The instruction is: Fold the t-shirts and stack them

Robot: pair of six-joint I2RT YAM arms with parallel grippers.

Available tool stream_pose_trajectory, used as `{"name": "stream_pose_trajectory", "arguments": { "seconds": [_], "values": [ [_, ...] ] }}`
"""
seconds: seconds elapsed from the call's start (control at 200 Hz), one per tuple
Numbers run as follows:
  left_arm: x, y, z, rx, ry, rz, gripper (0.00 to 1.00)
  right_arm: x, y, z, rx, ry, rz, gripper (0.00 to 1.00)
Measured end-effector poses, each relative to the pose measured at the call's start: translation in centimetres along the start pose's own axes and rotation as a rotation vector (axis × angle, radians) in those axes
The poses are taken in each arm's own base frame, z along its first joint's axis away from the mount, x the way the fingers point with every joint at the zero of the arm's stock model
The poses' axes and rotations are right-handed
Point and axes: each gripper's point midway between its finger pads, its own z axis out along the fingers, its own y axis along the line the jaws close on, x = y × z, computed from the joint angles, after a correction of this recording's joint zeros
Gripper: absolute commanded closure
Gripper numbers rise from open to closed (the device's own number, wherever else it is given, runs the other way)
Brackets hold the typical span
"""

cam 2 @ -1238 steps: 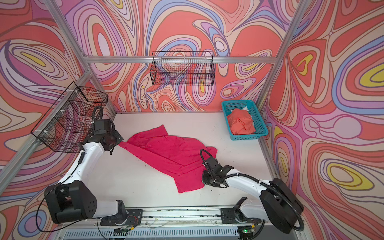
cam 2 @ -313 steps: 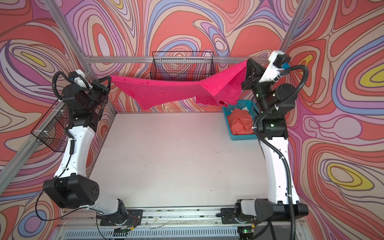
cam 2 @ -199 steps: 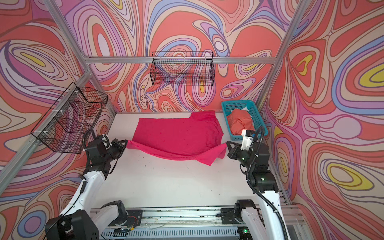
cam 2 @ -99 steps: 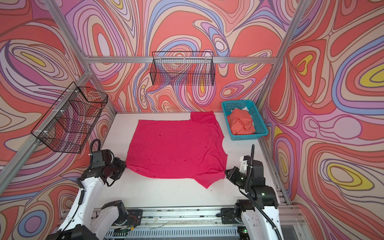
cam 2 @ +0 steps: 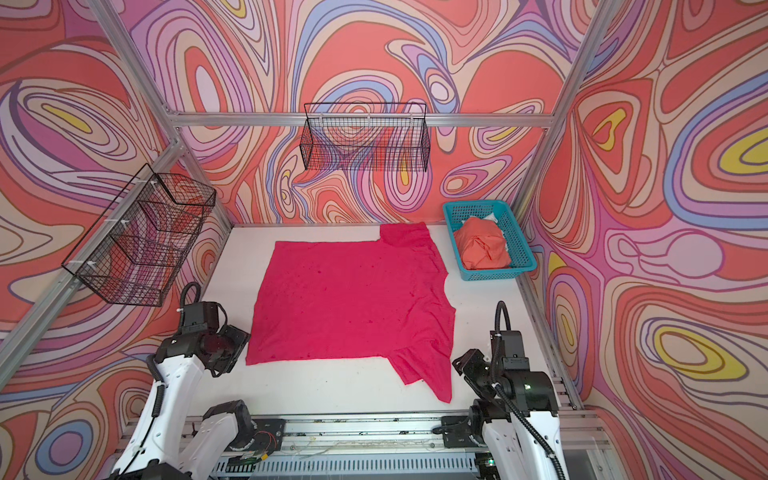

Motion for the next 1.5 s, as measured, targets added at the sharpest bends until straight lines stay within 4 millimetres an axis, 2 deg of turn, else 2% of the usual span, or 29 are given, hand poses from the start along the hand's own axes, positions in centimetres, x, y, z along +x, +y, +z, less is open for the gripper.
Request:
{"name": "stream_pose_trajectory", "arguments": {
  "seconds": [0.095,0.175,0.28,0.406,0.471,0.531,0.571,0.636,0.716,0.866,1.081,1.307,1.502],
  "values": [
    [-0.6,-2.1,-1.4,0.05,-0.04,0.051,0.29,-1.1,1.3,-0.4,-0.01,-0.015,-0.028,0.41],
    [0.2,-4.8,-2.0,0.132,-0.046,0.136,0.32,-2.3,2.2,0.3,-0.011,-0.013,-0.059,0.42],
    [3.4,-8.3,-1.4,0.217,0.019,0.287,0.32,-3.7,3.2,1.7,-0.017,-0.004,-0.096,0.43],
    [7.7,-11.3,1.2,0.233,0.143,0.446,0.32,-4.1,4.5,4.0,-0.047,0.011,-0.162,0.43],
    [10.0,-12.2,3.1,0.227,0.207,0.512,0.32,-2.2,5.9,5.6,-0.059,0.061,-0.259,0.42],
    [11.2,-12.5,4.3,0.223,0.244,0.55,0.32,0.6,7.5,6.9,-0.067,0.122,-0.378,0.42],
    [11.5,-12.9,4.7,0.231,0.252,0.561,0.33,3.2,8.4,7.7,-0.067,0.168,-0.477,0.42],
    [11.6,-13.6,5.0,0.256,0.245,0.58,0.32,6.3,9.1,8.7,-0.064,0.213,-0.568,0.43],
    [11.5,-14.4,5.1,0.277,0.235,0.602,0.32,8.6,8.9,9.7,-0.05,0.227,-0.633,0.45],
    [11.3,-16.0,5.2,0.319,0.215,0.627,0.31,10.7,7.6,11.9,0.026,0.233,-0.703,0.45],
    [11.2,-16.6,5.0,0.337,0.202,0.647,0.31,12.2,6.1,14.3,0.087,0.236,-0.76,0.43],
    [11.1,-16.6,5.1,0.336,0.2,0.646,0.31,14.2,8.0,15.1,0.003,0.233,-0.798,0.42],
    [10.5,-16.7,5.0,0.338,0.186,0.638,0.31,18.4,8.8,14.4,-0.065,0.355,-0.831,0.41]
  ]
}}
